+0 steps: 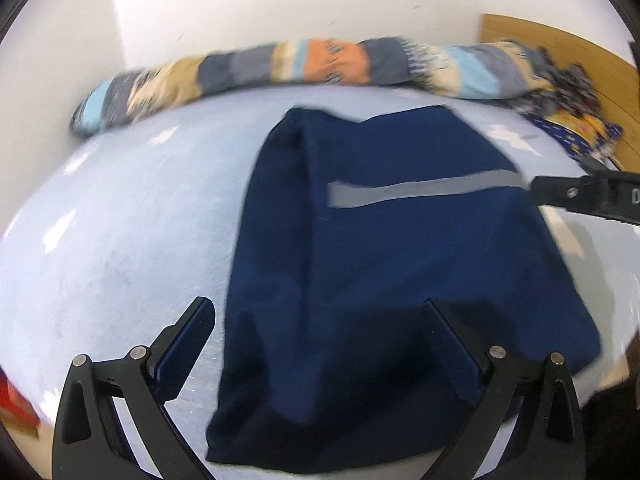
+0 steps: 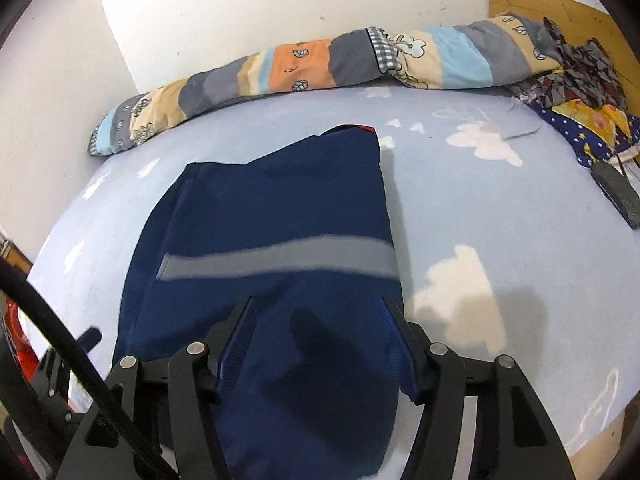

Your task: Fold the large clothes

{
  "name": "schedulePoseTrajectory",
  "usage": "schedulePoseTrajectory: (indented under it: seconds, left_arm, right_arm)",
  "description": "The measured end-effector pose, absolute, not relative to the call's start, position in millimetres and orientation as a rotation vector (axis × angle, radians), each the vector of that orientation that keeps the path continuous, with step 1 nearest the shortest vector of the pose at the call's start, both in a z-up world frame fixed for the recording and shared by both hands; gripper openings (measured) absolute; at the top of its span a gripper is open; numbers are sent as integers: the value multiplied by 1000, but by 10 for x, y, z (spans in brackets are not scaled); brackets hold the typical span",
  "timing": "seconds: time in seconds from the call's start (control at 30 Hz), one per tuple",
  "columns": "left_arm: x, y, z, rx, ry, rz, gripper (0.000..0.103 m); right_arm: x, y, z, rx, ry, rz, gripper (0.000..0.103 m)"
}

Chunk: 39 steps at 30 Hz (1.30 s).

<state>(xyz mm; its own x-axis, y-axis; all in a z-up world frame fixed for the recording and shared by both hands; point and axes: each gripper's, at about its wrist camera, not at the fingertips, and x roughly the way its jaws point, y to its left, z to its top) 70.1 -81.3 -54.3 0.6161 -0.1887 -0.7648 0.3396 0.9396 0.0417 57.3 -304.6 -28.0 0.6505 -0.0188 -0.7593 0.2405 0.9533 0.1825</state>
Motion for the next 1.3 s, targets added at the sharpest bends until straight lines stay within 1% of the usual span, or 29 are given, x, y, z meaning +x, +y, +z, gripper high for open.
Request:
schedulePoseTrajectory:
  seconds: [0.07,0.1,0.13,0.2,0.27,0.3,0.4,0.53,0.6,0.67,0.77,0.87,1.07,1.3]
  left_arm:
    - [835,-801,-682,176,927,-305,103]
    - [870,-796,-723,161,940,-312,103]
    - [886,-791,-732,146,936,-315,103]
    - [868,-823,-711,168,920,-321,103]
    - [832,-827,-652,188,889,-320,103]
    - [815,-819,-605,187,885,-322,103]
    - [753,-720,-385,161,861,-310,103]
    - [479,-584,64,166,743,-251,103]
    - [296,-513,188,188,700,-203,103]
    - [98,-475,212,206,702,-178,103]
    - [-145,-453,145,236,734,-204,103]
    - [-346,-405,136,207,724,-255,103]
    - [-445,-523,224,245,647,-230,103]
    - [-310,-436,129,225,705,-180,103]
  right_arm:
    - [825,-3049,-393,246,920,-156,66]
    - [948,-3055,-519,260,989,-135,69]
    - [1010,-3046,-607,261,1020,-131,71]
    - [1060,-2999,-651,221,1013,-138,81]
    - [1048,-2899,-605,157,1003,-146,81]
    - [1005,-2879,-569,146,988,-145,79]
    - [780,-2881,-346,187,903,-124,79]
    - [263,-2701,29,64,744,-213,80]
    - [-59,-2603,191,40,656,-240,89]
    - [-424,-2519,262,62,585,-245,93]
    - [-900,-2353,168,84,532,-278,93]
    - [-1166,-2245,22,88,539,-259,93]
    - [-1249,-2175,70,66,495,-284,93]
    - [-1193,-1982,33,3,503,-263,93]
